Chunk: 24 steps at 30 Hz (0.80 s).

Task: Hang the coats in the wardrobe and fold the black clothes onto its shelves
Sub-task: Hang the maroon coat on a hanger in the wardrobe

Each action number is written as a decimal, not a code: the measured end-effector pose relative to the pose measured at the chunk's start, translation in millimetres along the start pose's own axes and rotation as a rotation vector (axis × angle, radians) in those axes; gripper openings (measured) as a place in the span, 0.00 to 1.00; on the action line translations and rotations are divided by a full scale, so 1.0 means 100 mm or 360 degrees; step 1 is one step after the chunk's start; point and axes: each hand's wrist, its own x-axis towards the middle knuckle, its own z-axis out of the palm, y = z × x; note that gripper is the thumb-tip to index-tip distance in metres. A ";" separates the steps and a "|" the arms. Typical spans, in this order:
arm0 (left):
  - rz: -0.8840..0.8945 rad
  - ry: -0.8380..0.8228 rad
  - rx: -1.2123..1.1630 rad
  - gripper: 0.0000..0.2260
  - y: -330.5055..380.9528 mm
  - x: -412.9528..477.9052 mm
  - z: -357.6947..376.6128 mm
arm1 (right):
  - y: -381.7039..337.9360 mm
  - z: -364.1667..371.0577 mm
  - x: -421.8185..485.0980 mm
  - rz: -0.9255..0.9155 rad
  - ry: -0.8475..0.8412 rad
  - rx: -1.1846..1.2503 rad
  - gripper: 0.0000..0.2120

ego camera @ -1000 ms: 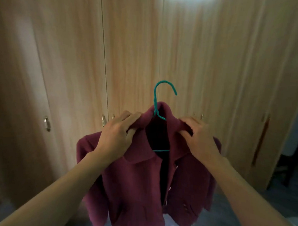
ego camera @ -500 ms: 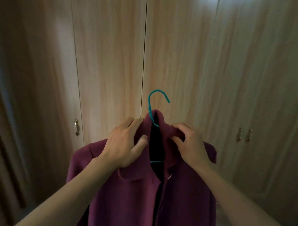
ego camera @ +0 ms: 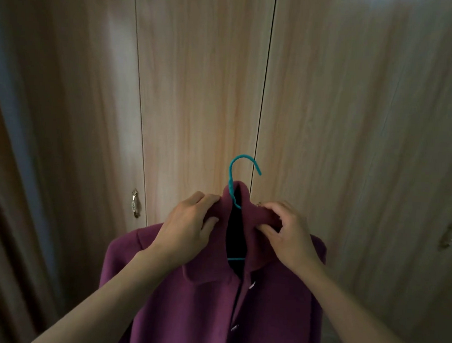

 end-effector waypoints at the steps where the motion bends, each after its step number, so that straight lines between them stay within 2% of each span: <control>1: -0.0024 -0.0013 0.0005 0.15 -0.08 0.05 0.08 | 0.10 0.07 0.07 0.0013 -0.0022 0.0010 0.16; 6: -0.0177 0.0005 -0.0012 0.12 -0.45 0.31 0.56 | 0.66 0.32 0.42 0.0099 -0.0198 0.0137 0.16; 11: -0.0315 0.0062 -0.0073 0.12 -0.81 0.48 1.03 | 1.29 0.47 0.74 0.0278 -0.0458 0.0200 0.21; 15: -0.0370 0.0045 -0.0165 0.13 -1.02 0.52 1.31 | 1.67 0.66 0.92 0.0602 -0.0319 0.0453 0.22; 18: -0.0380 0.0039 -0.0230 0.13 -1.13 0.57 1.48 | 1.94 0.84 1.10 0.0715 -0.0272 0.0304 0.18; 21: -0.0404 0.0015 -0.0283 0.14 -1.25 0.58 1.61 | 2.13 0.95 1.20 0.0764 -0.0452 0.0161 0.31; 24: -0.0433 -0.0008 -0.0294 0.15 -1.37 0.56 1.71 | 2.25 1.04 1.24 0.0851 -0.0611 0.0088 0.35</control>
